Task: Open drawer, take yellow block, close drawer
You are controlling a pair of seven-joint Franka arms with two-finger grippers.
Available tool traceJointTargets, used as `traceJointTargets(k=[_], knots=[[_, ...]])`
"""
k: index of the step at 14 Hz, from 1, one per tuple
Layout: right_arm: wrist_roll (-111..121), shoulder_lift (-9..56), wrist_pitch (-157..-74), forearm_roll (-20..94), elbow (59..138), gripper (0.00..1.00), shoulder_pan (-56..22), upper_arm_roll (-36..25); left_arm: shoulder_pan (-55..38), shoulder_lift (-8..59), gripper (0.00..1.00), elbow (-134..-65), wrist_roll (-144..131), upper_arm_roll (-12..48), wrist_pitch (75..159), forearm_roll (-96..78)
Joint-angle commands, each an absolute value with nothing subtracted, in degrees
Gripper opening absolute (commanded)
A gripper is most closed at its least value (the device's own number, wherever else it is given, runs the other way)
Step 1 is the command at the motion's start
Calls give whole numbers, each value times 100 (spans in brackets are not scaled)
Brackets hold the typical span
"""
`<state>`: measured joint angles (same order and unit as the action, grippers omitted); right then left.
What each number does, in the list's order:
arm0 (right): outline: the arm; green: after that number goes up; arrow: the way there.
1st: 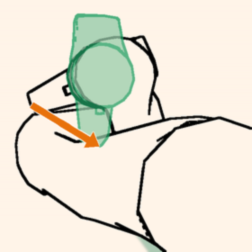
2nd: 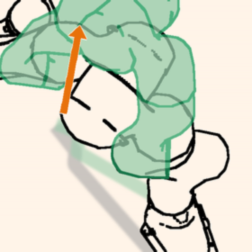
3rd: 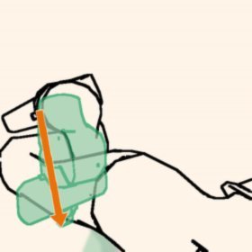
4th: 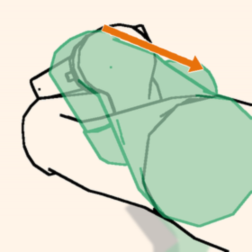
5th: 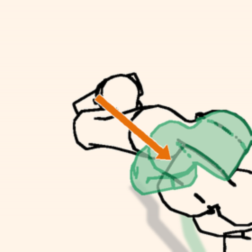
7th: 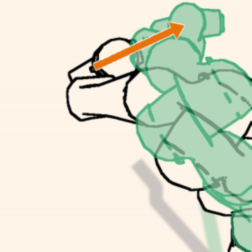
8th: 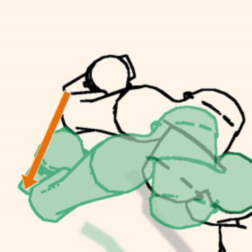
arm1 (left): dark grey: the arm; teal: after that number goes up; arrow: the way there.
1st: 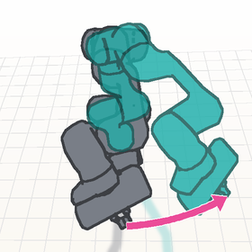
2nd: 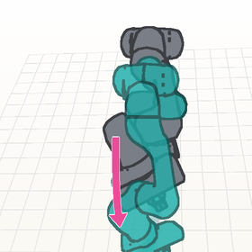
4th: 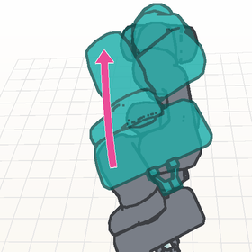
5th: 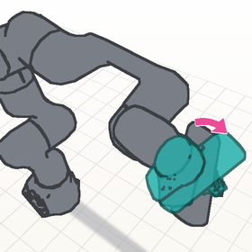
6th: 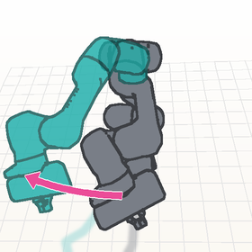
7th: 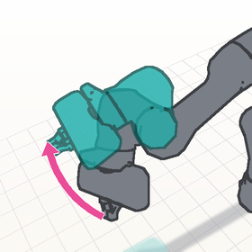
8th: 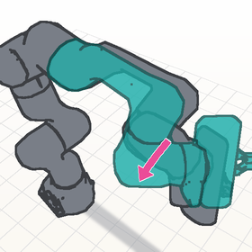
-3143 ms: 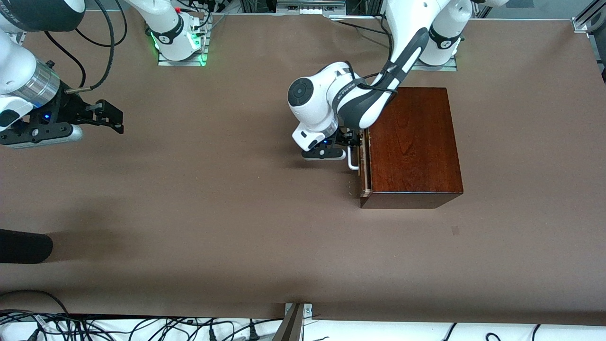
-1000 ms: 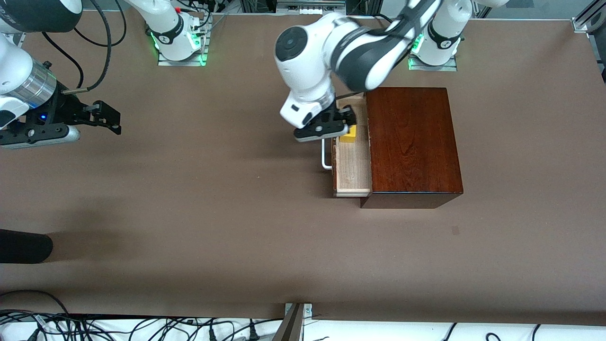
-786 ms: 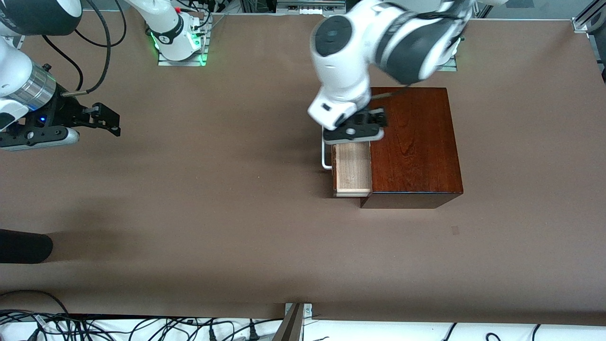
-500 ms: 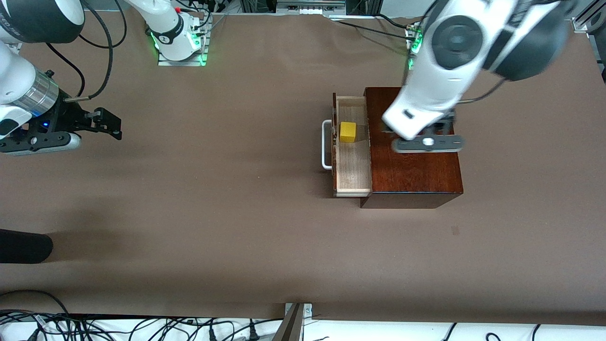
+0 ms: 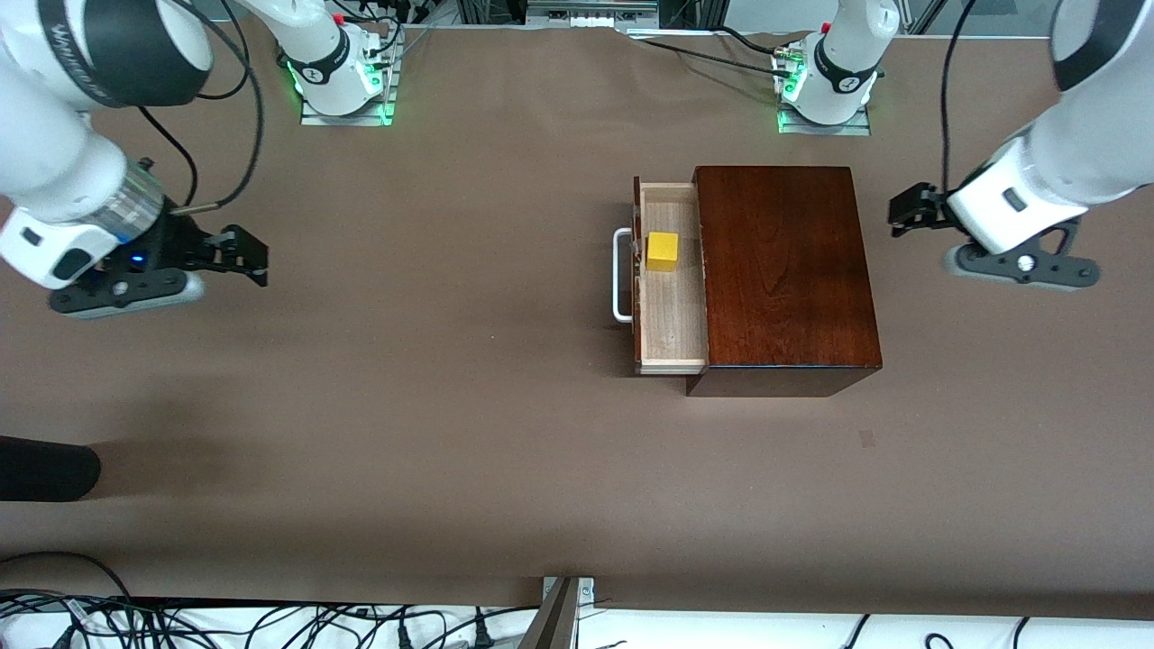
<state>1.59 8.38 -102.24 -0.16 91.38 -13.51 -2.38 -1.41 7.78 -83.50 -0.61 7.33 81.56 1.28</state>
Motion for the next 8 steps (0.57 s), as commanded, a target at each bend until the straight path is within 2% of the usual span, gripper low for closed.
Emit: traceJointTargets(k=[1, 4, 8], knots=[[255, 835, -9827, -9, 9044, 100, -1694, -89, -132, -445, 100, -10172, 158, 335, 9531, -420], [325, 870, -9923, -27, 9026, 100, -2371, 210, -123, -536, 100, -10406, 97, 325, 9852, -422], [639, 1185, -10248, 35, 9018, 100, -3127, 307, -123, -440, 100, -10152, -26, 404, 9510, -62]])
